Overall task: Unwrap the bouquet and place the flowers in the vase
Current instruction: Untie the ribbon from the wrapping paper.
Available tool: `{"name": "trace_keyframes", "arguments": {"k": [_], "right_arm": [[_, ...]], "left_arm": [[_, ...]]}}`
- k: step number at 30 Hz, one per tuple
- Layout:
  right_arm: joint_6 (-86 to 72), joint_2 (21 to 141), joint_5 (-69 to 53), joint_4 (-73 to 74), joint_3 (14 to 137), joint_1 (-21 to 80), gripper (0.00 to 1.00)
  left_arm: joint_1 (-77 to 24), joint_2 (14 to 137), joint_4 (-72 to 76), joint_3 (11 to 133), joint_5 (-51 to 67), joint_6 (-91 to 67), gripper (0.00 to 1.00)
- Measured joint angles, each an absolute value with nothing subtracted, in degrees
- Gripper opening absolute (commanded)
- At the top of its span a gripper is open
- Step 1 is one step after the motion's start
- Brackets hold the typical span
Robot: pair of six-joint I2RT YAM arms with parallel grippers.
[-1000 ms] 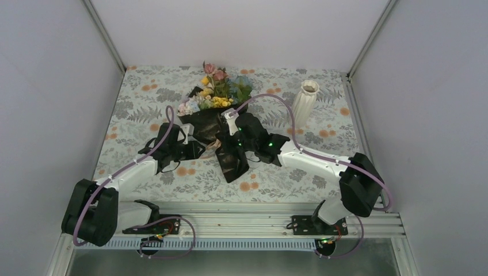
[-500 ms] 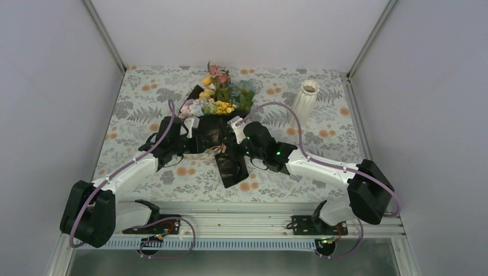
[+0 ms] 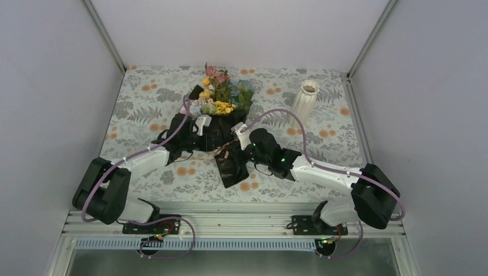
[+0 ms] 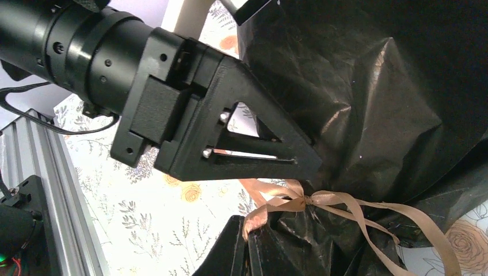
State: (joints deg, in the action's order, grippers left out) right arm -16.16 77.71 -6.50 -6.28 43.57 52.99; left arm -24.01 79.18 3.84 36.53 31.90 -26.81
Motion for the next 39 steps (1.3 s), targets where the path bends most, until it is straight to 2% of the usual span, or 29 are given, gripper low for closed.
{"name": "trace_keyframes", "arguments": {"k": [20, 30, 39], "right_arm": [[-17.5, 70.0, -8.3, -4.8, 44.3, 53.0, 0.04], [-23.6, 63.0, 4.4, 7.2, 54.3, 53.1, 0.04], [-26.6, 54.8, 10.2, 13.8, 57.7, 53.1, 0.04]], "left_arm": [[-25.7, 85.9, 7.8, 37.0, 25.6, -23.4, 0.35], [-26.7, 86.5, 8.9, 36.8, 24.1, -23.4, 0.35], [-27.2, 86.5, 8.8, 36.8, 22.7, -23.4, 0.35]]}}
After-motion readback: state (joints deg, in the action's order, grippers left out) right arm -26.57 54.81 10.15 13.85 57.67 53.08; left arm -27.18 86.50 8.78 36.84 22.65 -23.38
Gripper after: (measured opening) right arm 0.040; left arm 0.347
